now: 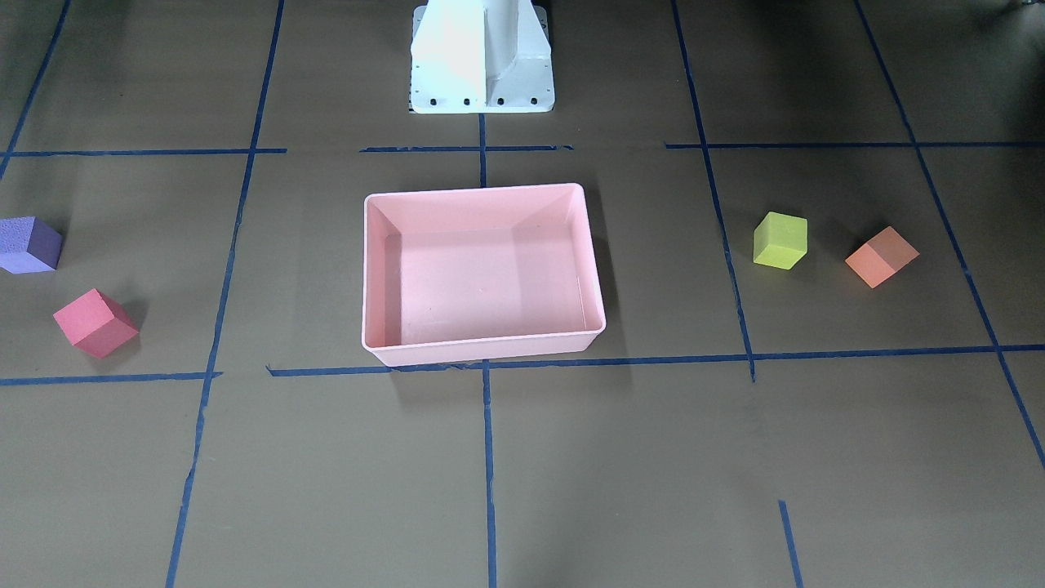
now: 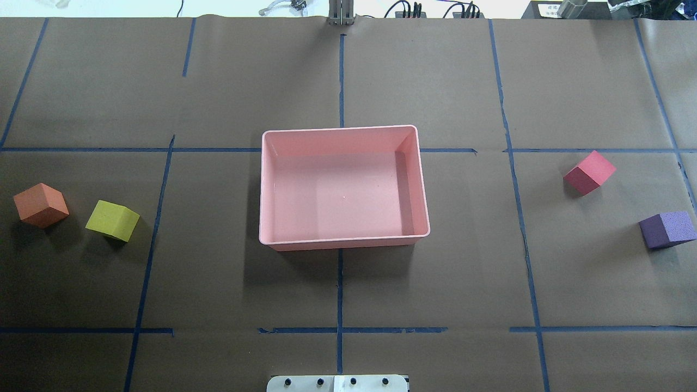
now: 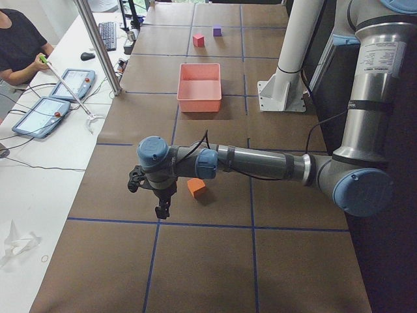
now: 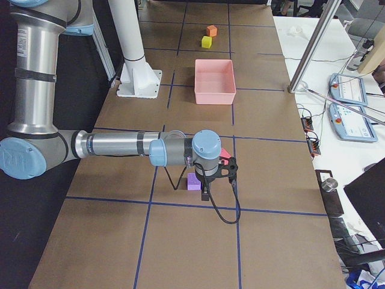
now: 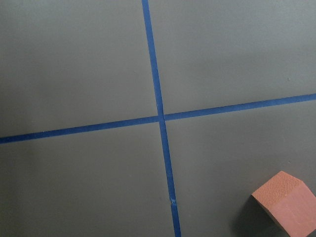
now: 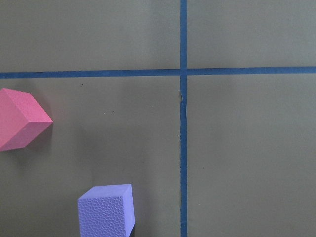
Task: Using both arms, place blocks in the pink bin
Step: 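Move the left gripper toward the orange cube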
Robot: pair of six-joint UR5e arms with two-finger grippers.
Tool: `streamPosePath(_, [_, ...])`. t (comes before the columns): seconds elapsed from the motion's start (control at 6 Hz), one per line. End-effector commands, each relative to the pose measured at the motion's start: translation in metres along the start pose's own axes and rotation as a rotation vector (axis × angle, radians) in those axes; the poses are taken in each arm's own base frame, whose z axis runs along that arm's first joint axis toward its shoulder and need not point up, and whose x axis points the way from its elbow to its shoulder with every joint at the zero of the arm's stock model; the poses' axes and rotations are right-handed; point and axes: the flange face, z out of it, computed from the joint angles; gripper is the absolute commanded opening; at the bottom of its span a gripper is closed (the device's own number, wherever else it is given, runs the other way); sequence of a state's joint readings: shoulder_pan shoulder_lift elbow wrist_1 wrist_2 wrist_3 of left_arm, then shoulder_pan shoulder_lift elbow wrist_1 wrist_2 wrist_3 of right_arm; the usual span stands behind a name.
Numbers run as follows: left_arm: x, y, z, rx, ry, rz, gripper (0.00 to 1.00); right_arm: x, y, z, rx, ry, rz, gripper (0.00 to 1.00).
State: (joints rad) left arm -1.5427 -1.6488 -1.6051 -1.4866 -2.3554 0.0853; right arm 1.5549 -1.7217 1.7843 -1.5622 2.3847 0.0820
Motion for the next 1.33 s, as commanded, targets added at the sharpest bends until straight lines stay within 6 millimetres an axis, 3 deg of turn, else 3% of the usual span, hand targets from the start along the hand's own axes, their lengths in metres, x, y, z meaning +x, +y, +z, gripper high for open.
streamPosePath(0.0, [0.009,0.006,-0.01,0.003,-0.001,0.01,1.0,0.011,0.005,0.011,-0.026,0.003,0.024,1.0])
streamPosePath(0.17, [0.005,0.009,-0.006,0.0,-0.005,0.004,1.0,0.023,0.007,0.021,-0.046,0.003,0.045,1.0])
streamPosePath(0.33, [0.007,0.018,-0.007,0.002,0.0,0.002,1.0,0.02,0.006,0.02,-0.041,0.001,0.042,1.0])
streamPosePath(0.67, [0.018,0.016,-0.01,0.014,0.008,0.027,1.0,0.014,-0.002,0.02,-0.042,-0.004,0.03,1.0])
streamPosePath(0.83, [0.023,0.015,-0.014,0.023,0.033,0.035,1.0,0.015,-0.004,0.031,-0.064,0.003,0.027,1.0])
streamPosePath(1.0, [0.047,0.008,0.001,-0.005,0.077,0.032,1.0,0.017,-0.007,0.034,-0.068,0.004,0.03,1.0])
streamPosePath(1.17, [0.077,0.002,0.03,-0.047,0.083,0.023,1.0,0.016,-0.007,0.033,-0.067,0.002,0.027,1.0])
